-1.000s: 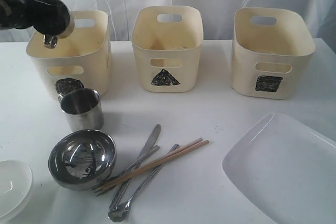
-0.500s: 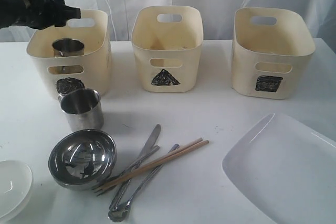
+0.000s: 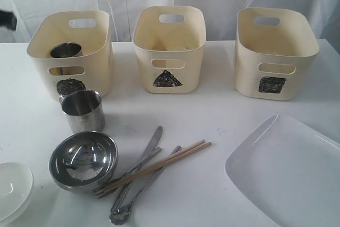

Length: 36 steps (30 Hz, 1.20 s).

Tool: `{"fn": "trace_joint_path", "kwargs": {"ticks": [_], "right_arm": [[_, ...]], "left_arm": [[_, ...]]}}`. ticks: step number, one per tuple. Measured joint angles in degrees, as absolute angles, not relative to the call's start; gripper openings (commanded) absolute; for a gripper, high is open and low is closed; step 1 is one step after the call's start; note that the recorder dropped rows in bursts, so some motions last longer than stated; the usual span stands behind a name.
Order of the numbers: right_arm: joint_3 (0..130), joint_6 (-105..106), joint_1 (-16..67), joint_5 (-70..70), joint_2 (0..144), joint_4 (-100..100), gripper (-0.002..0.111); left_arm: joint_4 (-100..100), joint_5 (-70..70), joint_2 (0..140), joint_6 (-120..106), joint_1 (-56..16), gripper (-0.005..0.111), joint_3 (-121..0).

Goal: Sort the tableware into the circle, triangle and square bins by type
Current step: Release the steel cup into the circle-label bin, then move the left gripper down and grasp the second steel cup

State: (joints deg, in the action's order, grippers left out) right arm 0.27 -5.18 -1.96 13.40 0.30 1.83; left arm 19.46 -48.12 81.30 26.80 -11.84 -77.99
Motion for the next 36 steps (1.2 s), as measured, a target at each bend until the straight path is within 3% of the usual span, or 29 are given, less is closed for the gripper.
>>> {"fn": "trace_joint_path", "kwargs": {"ticks": [5, 13, 20, 22, 26, 28, 31, 36], "right_arm": [[0.3, -5.2, -2.0, 13.4, 0.3, 1.8, 0.000], [0.3, -5.2, -2.0, 13.4, 0.3, 1.8, 0.000], [0.3, -5.2, -2.0, 13.4, 0.3, 1.8, 0.000], [0.3, -5.2, -2.0, 13.4, 0.3, 1.8, 0.000], [0.3, -5.2, -2.0, 13.4, 0.3, 1.8, 0.000], [0.3, -5.2, -2.0, 13.4, 0.3, 1.8, 0.000], [0.3, -5.2, -2.0, 13.4, 0.3, 1.8, 0.000], [0.3, -5.2, -2.0, 13.4, 0.3, 1.8, 0.000]], "left_arm": [[4.9, -57.0, 81.1, 14.0, -11.8, 0.017, -72.1], [-7.5, -41.1, 81.1, 12.4, -11.8, 0.017, -59.7], [-12.5, -28.4, 81.1, 11.5, -11.8, 0.018, -57.1], [-12.6, -25.7, 81.1, 11.0, -11.8, 0.026, -57.1], [-12.8, -23.3, 81.1, 10.5, -11.8, 0.059, -57.0], [-12.9, -23.2, 81.6, 10.5, -11.8, 0.070, -57.0], [-14.4, -23.2, 83.9, 11.3, -11.8, 0.073, -57.0], [-18.5, -22.6, 89.0, 11.5, -11.8, 0.068, -57.0]]}}
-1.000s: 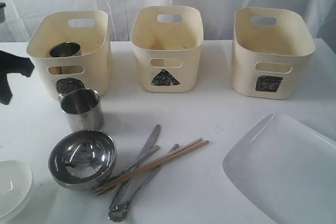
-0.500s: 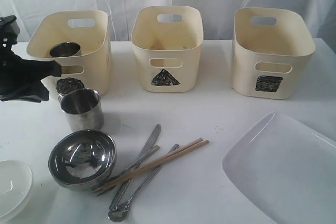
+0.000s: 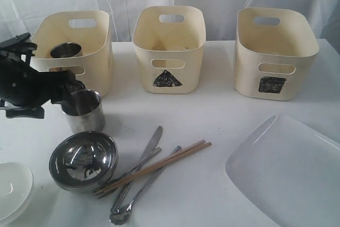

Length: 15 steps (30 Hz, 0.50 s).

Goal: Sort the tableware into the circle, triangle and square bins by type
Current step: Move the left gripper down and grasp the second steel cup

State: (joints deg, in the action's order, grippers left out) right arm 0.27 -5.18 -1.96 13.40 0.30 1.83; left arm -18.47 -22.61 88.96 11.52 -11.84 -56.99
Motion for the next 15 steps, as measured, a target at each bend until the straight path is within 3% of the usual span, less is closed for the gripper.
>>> {"fn": "trace_joint_path", "kwargs": {"ticks": [15], "right_arm": [[0.3, -5.2, -2.0, 13.4, 0.3, 1.8, 0.000]], "left_arm": [[-21.3, -10.5, 97.7, 11.7, -11.8, 0.067, -57.0]]}}
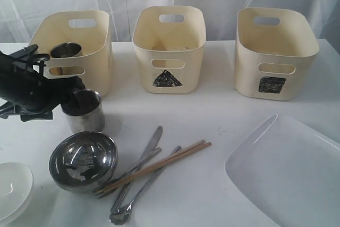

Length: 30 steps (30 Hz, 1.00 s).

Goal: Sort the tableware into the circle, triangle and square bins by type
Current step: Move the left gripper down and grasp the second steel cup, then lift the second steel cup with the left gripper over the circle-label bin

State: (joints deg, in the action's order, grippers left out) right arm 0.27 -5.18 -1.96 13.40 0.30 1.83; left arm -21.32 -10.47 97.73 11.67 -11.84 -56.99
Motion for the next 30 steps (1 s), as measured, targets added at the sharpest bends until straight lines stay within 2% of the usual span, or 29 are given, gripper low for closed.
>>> {"fn": "trace_joint_path", "kwargs": {"ticks": [3, 5, 6, 7, 8, 11, 23, 30], "right_arm": [[0.3, -5.2, -2.0, 13.4, 0.3, 1.8, 0.000], [0.3, -5.2, -2.0, 13.4, 0.3, 1.8, 0.000], [0.3, -5.2, -2.0, 13.4, 0.3, 1.8, 0.000], [0.3, -5.2, -2.0, 13.4, 0.3, 1.8, 0.000], [0.3, -5.2, -2.0, 13.4, 0.3, 1.8, 0.000], [0.3, -5.9, -2.0, 13.4, 0.3, 1.8, 0.000], [0.3, -6.0, -2.0, 13.4, 0.3, 1.8, 0.000], [0.3, -6.0, -2.0, 13.4, 0.3, 1.8, 0.000]], "left_arm": [[-21.4, -10.3, 99.6, 11.7, -11.8, 0.065, -57.0], [-21.4, -10.5, 100.1, 11.7, -11.8, 0.054, -57.0], [-21.4, -10.6, 100.1, 11.7, -11.8, 0.042, -57.0], [-21.6, -10.7, 100.1, 11.7, -11.8, 0.037, -57.0], [-21.6, -10.9, 100.1, 11.7, -11.8, 0.025, -57.0], [-21.4, -10.6, 100.1, 11.4, -11.8, 0.000, -57.0], [-21.4, -11.4, 99.8, 11.5, -11.8, 0.000, -57.0], [-21.0, -13.8, 93.9, 11.5, -11.8, 0.000, -57.0]]}}
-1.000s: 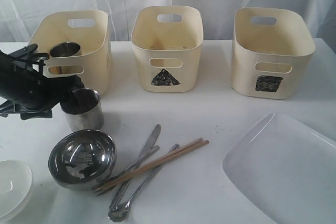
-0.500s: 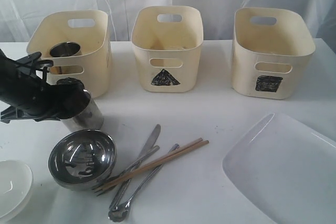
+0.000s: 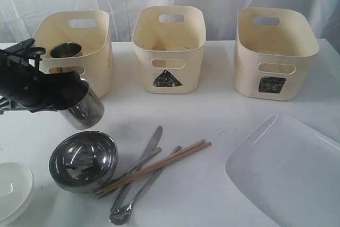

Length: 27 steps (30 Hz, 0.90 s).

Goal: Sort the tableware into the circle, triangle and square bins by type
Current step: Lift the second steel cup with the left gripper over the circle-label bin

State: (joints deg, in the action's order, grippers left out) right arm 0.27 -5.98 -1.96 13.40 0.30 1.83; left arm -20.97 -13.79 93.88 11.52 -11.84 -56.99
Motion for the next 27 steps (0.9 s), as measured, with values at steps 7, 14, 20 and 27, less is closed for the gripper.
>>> {"fn": "trace_joint_path", "kwargs": {"ticks": [7, 14, 20, 27], "right_arm": [[0.3, -6.0, -2.0, 13.4, 0.3, 1.8, 0.000], [0.3, -6.0, -2.0, 13.4, 0.3, 1.8, 0.000], [0.3, -6.0, -2.0, 13.4, 0.3, 1.8, 0.000], [0.3, -6.0, -2.0, 13.4, 0.3, 1.8, 0.000]], "left_arm": [[-17.3, -22.1, 85.6, 6.9, -11.8, 0.000, -57.0], [-17.0, -25.1, 78.7, 3.7, -11.8, 0.000, -57.0], [-17.0, -27.2, 74.1, 2.7, -11.8, 0.000, -57.0], [-17.0, -26.6, 70.3, -0.7, -11.8, 0.000, -57.0]]}}
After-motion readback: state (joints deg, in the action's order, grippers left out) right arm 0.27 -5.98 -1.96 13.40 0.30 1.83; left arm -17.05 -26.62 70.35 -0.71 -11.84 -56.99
